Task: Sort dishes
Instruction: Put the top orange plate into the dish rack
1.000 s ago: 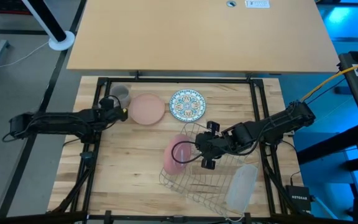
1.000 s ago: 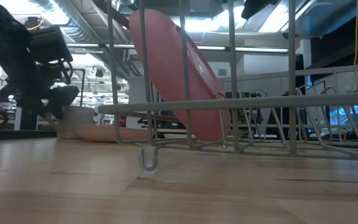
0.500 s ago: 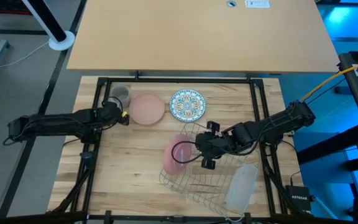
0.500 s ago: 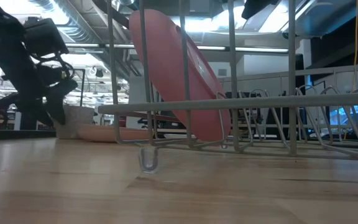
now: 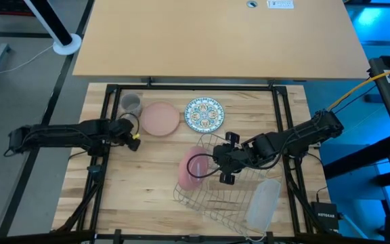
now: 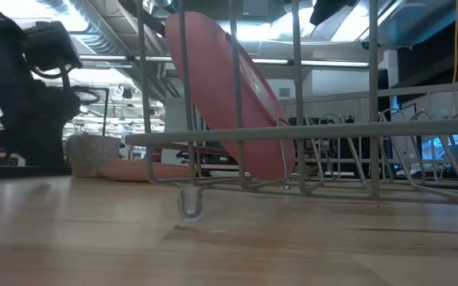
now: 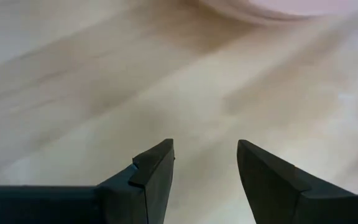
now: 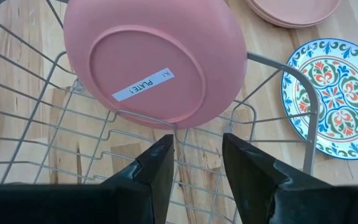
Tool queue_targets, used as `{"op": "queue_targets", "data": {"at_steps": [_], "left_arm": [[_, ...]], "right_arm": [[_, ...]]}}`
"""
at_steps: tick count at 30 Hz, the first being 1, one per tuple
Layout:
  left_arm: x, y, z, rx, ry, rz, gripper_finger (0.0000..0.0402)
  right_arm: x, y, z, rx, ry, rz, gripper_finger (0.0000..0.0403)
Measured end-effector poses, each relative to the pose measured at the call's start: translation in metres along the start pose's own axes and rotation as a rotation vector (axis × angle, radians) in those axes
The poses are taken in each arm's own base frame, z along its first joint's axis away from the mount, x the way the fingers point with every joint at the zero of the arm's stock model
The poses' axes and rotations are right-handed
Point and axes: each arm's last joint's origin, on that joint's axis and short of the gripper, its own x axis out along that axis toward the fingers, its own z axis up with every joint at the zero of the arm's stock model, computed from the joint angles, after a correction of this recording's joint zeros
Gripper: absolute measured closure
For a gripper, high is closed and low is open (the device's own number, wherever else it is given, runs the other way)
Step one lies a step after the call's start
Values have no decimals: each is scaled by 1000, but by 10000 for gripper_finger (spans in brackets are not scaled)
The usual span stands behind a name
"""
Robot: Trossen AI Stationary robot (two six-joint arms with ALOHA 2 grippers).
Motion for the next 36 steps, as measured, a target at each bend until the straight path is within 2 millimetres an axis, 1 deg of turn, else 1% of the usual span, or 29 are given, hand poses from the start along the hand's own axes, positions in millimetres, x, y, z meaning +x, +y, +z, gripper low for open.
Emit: {"op": "queue_targets", "data": {"at_steps": [3,7,11,16,22,28,36], "left_arm": [[-1,-10,3,73,-27,-114,233],[-5,-28,11,214,-150,-272,238],[-10,-38,17,382,-275,-349,250],[-10,-39,19,615,-352,-298,262],[-7,-39,19,780,-364,-252,261],[-1,-44,26,823,-435,-182,250],[13,-43,24,929,-347,-106,232]], "right_arm": [[0,0,0,0,0,0,260],[0,0,0,0,0,0,260],[0,0,0,0,0,0,260],[0,0,0,-1,0,0,260],[0,0,0,0,-2,-2,260],[0,0,0,0,-5,-9,260],[0,0,0,0,-7,-8,260]]}}
